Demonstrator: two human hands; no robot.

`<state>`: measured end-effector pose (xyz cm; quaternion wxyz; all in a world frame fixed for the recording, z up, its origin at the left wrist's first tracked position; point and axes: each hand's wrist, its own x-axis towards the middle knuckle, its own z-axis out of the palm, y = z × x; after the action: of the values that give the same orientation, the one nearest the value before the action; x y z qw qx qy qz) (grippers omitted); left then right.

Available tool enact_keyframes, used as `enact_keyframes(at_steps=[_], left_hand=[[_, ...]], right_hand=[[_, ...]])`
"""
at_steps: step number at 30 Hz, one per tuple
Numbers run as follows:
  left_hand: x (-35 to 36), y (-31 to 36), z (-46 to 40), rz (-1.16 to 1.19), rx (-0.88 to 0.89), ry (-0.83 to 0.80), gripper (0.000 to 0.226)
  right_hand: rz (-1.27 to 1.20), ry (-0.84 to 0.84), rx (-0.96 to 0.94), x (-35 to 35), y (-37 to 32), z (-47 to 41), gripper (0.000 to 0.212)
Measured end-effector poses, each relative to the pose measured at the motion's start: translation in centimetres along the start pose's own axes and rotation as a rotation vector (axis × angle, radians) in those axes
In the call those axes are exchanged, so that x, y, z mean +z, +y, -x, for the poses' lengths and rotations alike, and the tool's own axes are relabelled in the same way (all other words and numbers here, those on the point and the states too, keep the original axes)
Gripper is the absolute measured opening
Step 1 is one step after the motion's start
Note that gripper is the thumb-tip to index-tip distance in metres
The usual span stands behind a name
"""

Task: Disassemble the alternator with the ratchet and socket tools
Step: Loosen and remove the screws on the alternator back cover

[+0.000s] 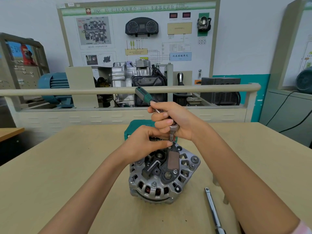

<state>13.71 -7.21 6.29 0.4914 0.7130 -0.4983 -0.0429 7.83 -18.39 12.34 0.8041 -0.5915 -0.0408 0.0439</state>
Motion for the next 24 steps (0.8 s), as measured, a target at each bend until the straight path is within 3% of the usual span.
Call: enact_keyframes(at_steps=[2, 6, 8, 10, 13, 17, 20, 22, 24], left_hand=[[0.1, 0.0, -0.1, -0.002, -0.001, 0.030, 0.021], [0.0, 0.1, 0.1, -0.031, 0.047, 0.027, 0.024], [0.0, 0.0, 0.1, -0.056, 0.038, 0.035, 0.016], [0.1, 0.1, 0.1, -0.049, 0.027, 0.058, 0.014], [0.1, 0.3, 0.1, -0.041, 0.012, 0.052, 0.015], [0.1, 0.1, 0.1, -0.013, -0.022, 0.011, 0.017], [0.1, 0.0, 0.1, 0.035, -0.053, 0.052, 0.007], [0.2, 0.0, 0.1, 0.023, -0.051, 0.069, 0.005], [0.2, 0.2, 0.1, 0.015, -0.026, 0.065, 0.011]], right_hand=[[-0.009, 0.102, -0.088, 0.4, 0.5, 0.0, 0.026], [-0.223, 0.644, -0.581, 2.0, 3.1, -0.1, 0.027], [-0.403, 0.767, -0.696, 2.3, 3.7, -0.1, 0.025], [-0.449, 0.745, -0.630, 2.0, 3.2, -0.1, 0.024], [-0.251, 0.618, -0.413, 1.3, 1.8, -0.5, 0.018], [0.223, 0.170, 0.017, 0.6, -0.1, -0.9, 0.021], [0.349, -0.101, 0.147, 0.5, -0.7, -0.6, 0.022], [0.273, -0.019, 0.054, 0.7, -0.1, -0.4, 0.022], [0.083, 0.280, -0.227, 1.4, 1.4, -0.4, 0.021]])
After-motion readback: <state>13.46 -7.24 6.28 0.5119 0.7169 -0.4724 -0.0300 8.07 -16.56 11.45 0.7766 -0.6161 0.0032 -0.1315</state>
